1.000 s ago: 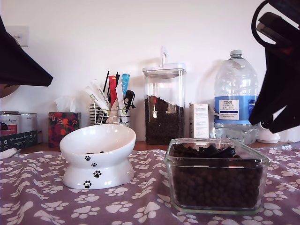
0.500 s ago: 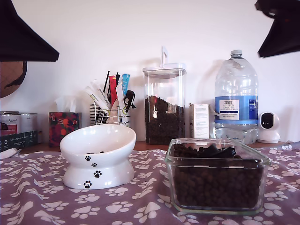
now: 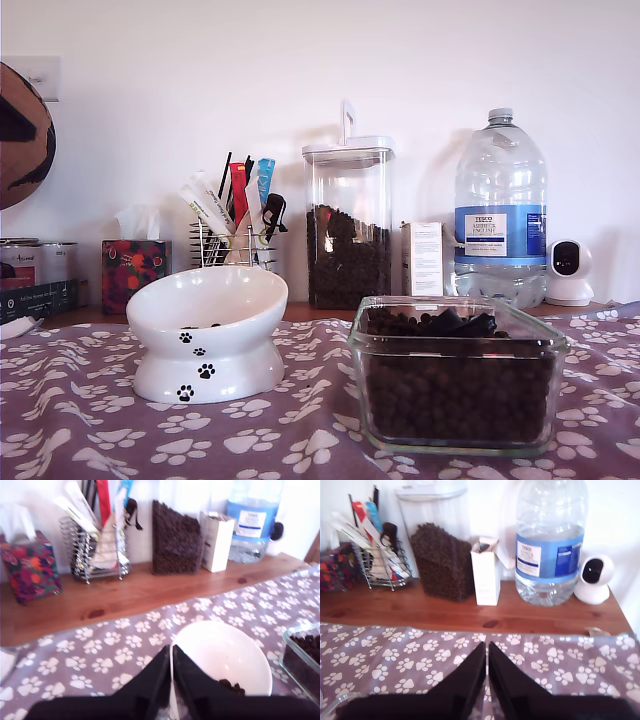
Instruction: Measure one spoon of cat food and pour it into the food bowl
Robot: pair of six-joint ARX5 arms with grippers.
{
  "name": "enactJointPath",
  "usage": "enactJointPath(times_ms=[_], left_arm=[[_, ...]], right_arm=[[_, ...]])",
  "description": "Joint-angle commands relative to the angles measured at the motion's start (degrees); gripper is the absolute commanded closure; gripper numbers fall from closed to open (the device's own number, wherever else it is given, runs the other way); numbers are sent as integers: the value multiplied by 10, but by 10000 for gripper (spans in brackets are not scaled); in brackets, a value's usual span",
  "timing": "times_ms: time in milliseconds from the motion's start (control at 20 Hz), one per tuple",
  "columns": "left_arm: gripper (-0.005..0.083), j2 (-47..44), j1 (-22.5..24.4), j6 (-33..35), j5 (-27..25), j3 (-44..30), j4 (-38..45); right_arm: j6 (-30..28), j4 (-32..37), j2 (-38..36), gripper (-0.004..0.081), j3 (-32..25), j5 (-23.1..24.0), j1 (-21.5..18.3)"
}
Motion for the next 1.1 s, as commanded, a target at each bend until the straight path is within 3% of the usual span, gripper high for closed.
enactJointPath(times_ms=[0,200,450,1050], left_arm=[[793,-28,5,4,2,-2,-12],[793,-108,9,27,-16,-2,-93],[793,-174,8,12,-21,-1,-115],[793,-184,8,12,-21,-1,-297]], right_arm=[[-4,-18,-31,783,-31,-2,2],[-5,-91,-113,783,-47,0,3],[31,-174,-225,783,-45,-26,3],[31,-356,-239,783,-45,-26,3]])
